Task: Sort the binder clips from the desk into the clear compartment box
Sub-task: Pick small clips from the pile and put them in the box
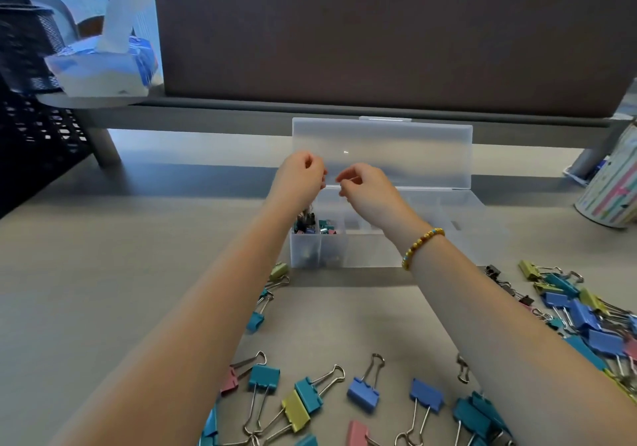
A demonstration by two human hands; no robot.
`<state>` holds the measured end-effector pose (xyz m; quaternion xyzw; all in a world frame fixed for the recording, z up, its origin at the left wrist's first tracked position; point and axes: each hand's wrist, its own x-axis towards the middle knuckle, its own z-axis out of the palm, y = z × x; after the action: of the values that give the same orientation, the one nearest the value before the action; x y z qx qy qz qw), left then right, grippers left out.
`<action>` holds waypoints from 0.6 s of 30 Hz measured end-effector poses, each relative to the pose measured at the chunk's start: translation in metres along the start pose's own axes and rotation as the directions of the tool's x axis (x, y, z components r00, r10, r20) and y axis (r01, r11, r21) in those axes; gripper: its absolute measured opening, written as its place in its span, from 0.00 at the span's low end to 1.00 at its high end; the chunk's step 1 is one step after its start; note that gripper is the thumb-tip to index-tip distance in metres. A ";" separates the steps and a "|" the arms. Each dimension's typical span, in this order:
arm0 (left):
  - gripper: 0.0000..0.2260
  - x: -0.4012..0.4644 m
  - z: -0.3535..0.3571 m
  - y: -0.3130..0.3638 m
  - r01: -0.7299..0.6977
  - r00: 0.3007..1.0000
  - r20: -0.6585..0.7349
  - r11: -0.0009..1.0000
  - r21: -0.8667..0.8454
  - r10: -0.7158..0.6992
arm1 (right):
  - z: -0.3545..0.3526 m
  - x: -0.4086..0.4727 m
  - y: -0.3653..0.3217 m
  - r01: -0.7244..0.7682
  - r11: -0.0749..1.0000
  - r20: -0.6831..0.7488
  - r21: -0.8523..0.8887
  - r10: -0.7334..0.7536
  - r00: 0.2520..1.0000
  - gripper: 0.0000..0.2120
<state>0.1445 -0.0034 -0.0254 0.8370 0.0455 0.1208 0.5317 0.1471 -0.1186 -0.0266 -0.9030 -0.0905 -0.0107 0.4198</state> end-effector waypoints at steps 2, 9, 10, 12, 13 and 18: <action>0.09 -0.001 0.002 -0.002 -0.049 0.999 0.010 0.987 0.153 0.048 | 0.002 -0.001 -0.002 0.023 1.000 -0.008 0.014 -0.023 1.000 0.12; 0.08 -0.006 -0.013 -0.007 -0.225 0.974 0.101 0.848 0.479 0.201 | 0.007 -0.002 0.004 0.027 1.000 0.035 -0.006 -0.027 0.999 0.15; 0.09 -0.007 -0.018 -0.008 -0.259 0.965 0.171 0.814 0.521 0.198 | 0.005 -0.003 0.006 0.040 0.999 0.043 -0.026 -0.039 0.998 0.18; 0.10 -0.011 -0.027 -0.009 -0.314 0.942 0.301 0.711 0.629 0.149 | 0.000 -0.006 0.007 0.073 0.992 0.083 -0.103 -0.065 0.994 0.21; 0.11 -0.013 -0.029 -0.010 -0.325 0.936 0.329 0.650 0.687 0.121 | -0.002 -0.008 0.007 0.088 0.985 0.106 -0.152 -0.073 0.992 0.22; 0.12 -0.017 -0.026 -0.010 -0.318 0.948 0.269 0.468 0.825 0.171 | -0.009 -0.018 -0.005 0.188 0.852 0.302 -0.489 -0.037 0.953 0.24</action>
<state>0.1223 0.0207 -0.0268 0.9934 -0.0606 0.0946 0.0250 0.1287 -0.1245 -0.0186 -0.9672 -0.1964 0.0692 0.1458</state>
